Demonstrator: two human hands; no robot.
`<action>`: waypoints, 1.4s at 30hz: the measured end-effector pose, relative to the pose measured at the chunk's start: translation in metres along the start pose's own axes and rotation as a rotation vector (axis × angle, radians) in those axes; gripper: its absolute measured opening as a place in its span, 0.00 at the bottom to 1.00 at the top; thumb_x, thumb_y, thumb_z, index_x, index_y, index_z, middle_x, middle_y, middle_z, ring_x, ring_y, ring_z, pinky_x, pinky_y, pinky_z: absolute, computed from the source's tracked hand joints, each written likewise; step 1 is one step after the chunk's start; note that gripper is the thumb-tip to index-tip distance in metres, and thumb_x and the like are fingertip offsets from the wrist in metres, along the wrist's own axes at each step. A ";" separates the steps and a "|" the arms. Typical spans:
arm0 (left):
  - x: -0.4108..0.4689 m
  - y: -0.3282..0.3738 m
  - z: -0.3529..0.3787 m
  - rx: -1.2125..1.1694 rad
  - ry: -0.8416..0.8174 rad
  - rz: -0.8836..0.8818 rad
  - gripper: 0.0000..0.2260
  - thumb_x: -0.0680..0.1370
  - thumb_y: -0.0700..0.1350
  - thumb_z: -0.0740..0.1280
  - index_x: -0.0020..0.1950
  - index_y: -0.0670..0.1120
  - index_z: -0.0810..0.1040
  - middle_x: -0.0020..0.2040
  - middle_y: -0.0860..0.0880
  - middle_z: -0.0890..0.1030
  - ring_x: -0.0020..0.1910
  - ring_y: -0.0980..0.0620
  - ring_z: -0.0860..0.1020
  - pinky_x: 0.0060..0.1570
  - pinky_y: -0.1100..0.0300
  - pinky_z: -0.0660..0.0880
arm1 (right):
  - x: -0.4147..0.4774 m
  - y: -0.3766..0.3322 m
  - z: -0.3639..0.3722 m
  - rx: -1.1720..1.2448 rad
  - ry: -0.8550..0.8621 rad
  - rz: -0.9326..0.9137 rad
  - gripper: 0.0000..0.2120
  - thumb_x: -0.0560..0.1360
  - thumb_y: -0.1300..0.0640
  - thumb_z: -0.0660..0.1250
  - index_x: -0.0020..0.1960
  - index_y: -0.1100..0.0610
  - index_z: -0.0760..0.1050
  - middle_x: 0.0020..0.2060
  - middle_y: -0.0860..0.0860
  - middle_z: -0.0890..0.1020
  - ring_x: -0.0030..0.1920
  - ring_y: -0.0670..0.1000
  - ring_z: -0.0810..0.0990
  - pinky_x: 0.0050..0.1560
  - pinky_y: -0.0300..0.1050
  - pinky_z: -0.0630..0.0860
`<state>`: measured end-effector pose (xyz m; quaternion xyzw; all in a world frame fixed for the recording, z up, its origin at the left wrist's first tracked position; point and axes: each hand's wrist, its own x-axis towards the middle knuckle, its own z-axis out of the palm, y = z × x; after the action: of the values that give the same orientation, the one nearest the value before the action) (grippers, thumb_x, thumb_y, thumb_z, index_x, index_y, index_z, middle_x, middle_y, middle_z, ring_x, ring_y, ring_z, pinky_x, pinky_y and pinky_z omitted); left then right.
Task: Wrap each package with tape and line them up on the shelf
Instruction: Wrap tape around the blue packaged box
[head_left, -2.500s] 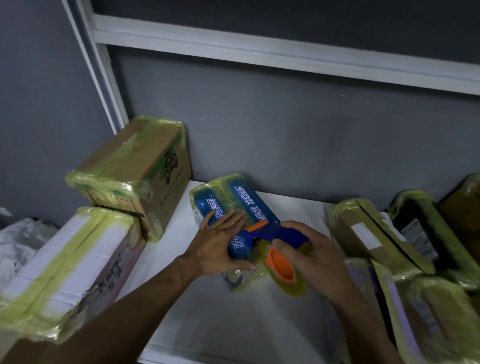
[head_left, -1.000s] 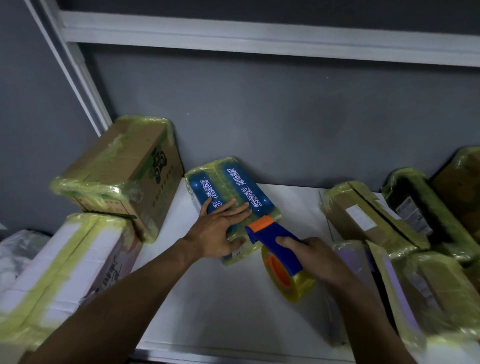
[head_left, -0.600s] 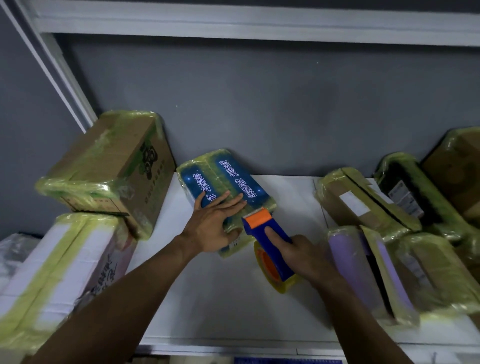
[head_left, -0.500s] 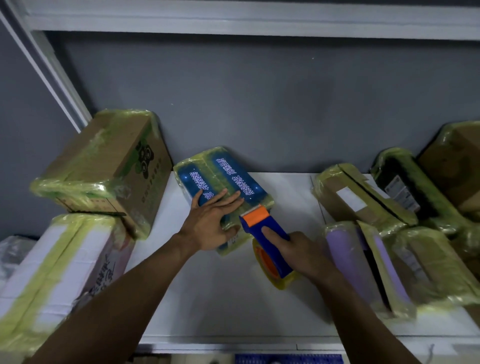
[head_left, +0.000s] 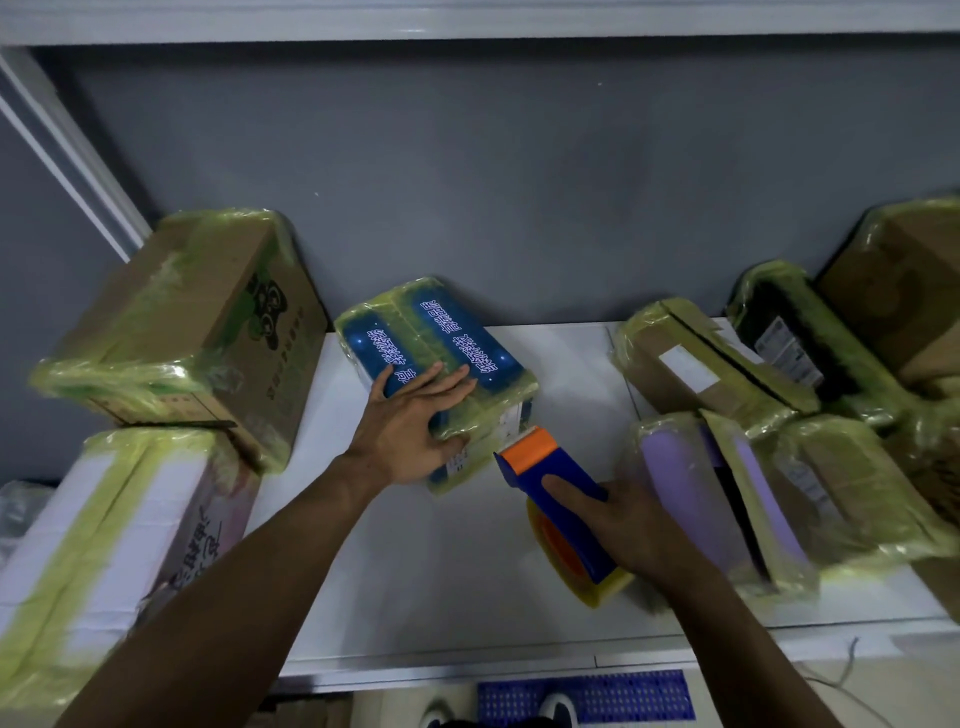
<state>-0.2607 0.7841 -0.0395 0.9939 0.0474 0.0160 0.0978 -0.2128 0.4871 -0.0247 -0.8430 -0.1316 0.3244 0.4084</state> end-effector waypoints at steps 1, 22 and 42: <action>0.000 0.001 0.000 0.005 -0.008 -0.004 0.34 0.78 0.67 0.60 0.81 0.65 0.50 0.80 0.68 0.48 0.81 0.61 0.44 0.78 0.40 0.39 | -0.003 0.001 0.001 0.009 -0.012 -0.003 0.30 0.75 0.29 0.64 0.27 0.51 0.80 0.23 0.45 0.80 0.23 0.40 0.77 0.25 0.29 0.68; 0.007 0.037 -0.003 -0.082 0.073 -0.220 0.33 0.74 0.73 0.62 0.77 0.62 0.67 0.78 0.68 0.60 0.81 0.59 0.50 0.78 0.38 0.40 | 0.031 0.003 0.023 -0.144 0.018 0.056 0.36 0.72 0.23 0.59 0.41 0.58 0.79 0.36 0.52 0.85 0.35 0.48 0.83 0.39 0.39 0.76; 0.009 0.033 0.005 -0.019 0.060 -0.192 0.38 0.72 0.76 0.42 0.78 0.63 0.64 0.77 0.70 0.60 0.81 0.58 0.50 0.77 0.37 0.36 | 0.073 -0.019 0.025 -0.272 0.076 0.107 0.30 0.71 0.24 0.64 0.41 0.52 0.71 0.36 0.48 0.78 0.37 0.47 0.80 0.33 0.40 0.72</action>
<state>-0.2481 0.7514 -0.0376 0.9829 0.1453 0.0369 0.1070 -0.1729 0.5494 -0.0538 -0.9080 -0.1137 0.2926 0.2774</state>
